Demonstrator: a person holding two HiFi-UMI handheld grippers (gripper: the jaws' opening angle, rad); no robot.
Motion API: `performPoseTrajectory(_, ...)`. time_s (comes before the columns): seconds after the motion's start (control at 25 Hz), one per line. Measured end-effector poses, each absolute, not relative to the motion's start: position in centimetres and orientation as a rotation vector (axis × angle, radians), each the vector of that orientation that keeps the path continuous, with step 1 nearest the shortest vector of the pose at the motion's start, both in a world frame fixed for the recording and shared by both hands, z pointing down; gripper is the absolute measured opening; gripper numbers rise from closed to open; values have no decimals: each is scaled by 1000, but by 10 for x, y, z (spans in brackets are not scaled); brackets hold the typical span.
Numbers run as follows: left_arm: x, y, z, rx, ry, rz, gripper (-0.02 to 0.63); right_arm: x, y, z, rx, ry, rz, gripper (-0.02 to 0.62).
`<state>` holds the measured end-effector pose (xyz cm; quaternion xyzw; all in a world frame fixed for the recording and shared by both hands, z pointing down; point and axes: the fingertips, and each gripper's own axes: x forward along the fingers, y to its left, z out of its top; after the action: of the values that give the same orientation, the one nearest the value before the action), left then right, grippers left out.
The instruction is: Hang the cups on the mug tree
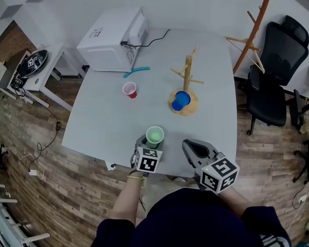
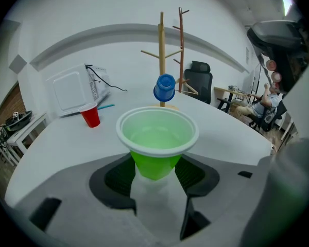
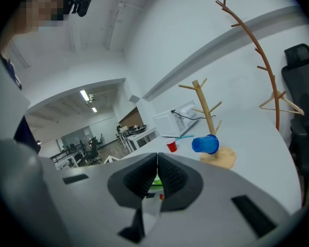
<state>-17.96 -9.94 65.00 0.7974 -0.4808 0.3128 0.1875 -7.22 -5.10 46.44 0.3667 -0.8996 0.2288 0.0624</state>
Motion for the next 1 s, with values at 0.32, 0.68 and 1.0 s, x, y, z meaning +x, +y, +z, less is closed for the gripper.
performPoseTrajectory(0.32,-179,-125,628,2287,-1360,897,253,-64,-54,458,1145,-2729,685,29)
performPoseTrajectory(0.68,-180,-164,599,2366,-1347,918,253,-59,-59,451,1244,-2713,687,29)
performPoseTrajectory(1.0,-175,-200,572,2457,-1311,960,253,-57,-61,448,1352,-2683,703,29)
